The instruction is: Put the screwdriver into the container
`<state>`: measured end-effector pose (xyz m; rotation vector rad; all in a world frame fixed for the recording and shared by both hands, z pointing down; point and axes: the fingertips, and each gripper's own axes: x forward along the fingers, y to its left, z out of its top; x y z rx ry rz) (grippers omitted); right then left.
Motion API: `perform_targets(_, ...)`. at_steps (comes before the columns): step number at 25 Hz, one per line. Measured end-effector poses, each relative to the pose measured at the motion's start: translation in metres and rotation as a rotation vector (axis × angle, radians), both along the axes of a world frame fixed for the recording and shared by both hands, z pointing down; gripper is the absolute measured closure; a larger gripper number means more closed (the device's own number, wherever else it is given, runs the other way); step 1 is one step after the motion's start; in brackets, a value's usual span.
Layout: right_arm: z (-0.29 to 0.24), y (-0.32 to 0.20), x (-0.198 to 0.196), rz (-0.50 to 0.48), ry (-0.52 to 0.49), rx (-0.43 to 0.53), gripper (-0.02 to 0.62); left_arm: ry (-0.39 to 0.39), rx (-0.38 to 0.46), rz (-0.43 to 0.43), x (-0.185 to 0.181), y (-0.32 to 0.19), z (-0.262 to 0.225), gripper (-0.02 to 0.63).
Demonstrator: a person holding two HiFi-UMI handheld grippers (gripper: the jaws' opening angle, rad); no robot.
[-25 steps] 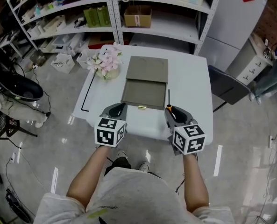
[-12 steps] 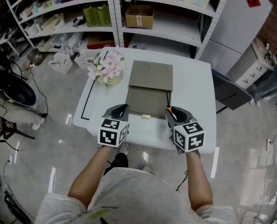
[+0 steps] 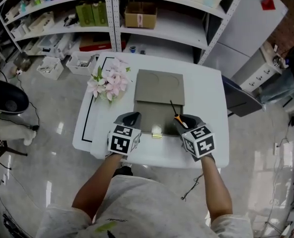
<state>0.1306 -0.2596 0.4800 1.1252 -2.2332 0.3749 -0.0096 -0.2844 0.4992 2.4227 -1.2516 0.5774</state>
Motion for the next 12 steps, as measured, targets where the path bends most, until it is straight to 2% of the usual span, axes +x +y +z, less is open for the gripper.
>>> perform_targets(6, 0.02, -0.016, -0.013, -0.05, 0.078, -0.07, 0.521, 0.008, -0.022, 0.015, -0.006, -0.023, 0.015, 0.601)
perform_targets(12, 0.043, -0.021, -0.024, -0.116, 0.178, -0.155, 0.52, 0.02, -0.003, 0.022, -0.01, -0.036, 0.02, 0.603)
